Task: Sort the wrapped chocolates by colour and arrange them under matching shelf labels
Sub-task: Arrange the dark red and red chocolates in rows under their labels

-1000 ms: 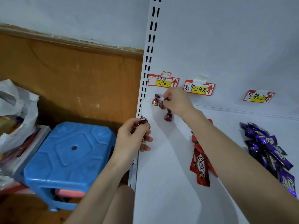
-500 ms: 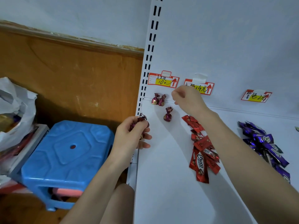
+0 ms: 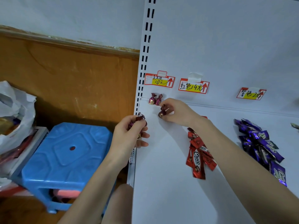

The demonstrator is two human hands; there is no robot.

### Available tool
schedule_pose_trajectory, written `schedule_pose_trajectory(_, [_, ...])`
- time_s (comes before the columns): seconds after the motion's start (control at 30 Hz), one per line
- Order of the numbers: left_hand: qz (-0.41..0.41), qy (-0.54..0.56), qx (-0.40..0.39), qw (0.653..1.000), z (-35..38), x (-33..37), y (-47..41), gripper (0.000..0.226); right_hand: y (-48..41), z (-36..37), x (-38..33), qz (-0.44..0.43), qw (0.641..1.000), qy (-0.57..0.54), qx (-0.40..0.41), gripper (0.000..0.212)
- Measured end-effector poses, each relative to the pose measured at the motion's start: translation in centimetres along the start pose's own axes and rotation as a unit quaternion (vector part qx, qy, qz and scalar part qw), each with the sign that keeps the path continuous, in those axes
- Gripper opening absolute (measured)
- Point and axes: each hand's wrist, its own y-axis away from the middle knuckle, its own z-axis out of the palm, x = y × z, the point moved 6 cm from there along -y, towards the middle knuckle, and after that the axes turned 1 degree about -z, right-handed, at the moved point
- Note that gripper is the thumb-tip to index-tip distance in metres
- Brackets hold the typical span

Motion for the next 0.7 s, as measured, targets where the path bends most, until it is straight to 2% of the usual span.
schedule_pose_trajectory(0.1, [-0.003,-0.003,0.002,1.000,-0.1,0.0,-0.1,0.007,0.1,-0.1,0.5,0.018,1.000,0.008,0.022,0.047])
schedule_pose_trajectory(0.27, [-0.007,-0.002,0.001,1.000,-0.2,0.1,-0.3,0.008,-0.1,0.0,0.4,0.013,0.997,-0.001,0.080,0.020])
schedule_pose_trajectory(0.5, [-0.012,0.010,0.018,1.000,-0.8,0.3,-0.3,0.007,-2.2,1.0,-1.9,-0.017,0.995,-0.018,0.094,0.023])
schedule_pose_trajectory(0.7, [-0.021,0.022,0.022,0.999,-1.2,0.4,-0.2,0.010,-2.9,1.5,-1.8,-0.015,0.991,0.053,0.120,0.022])
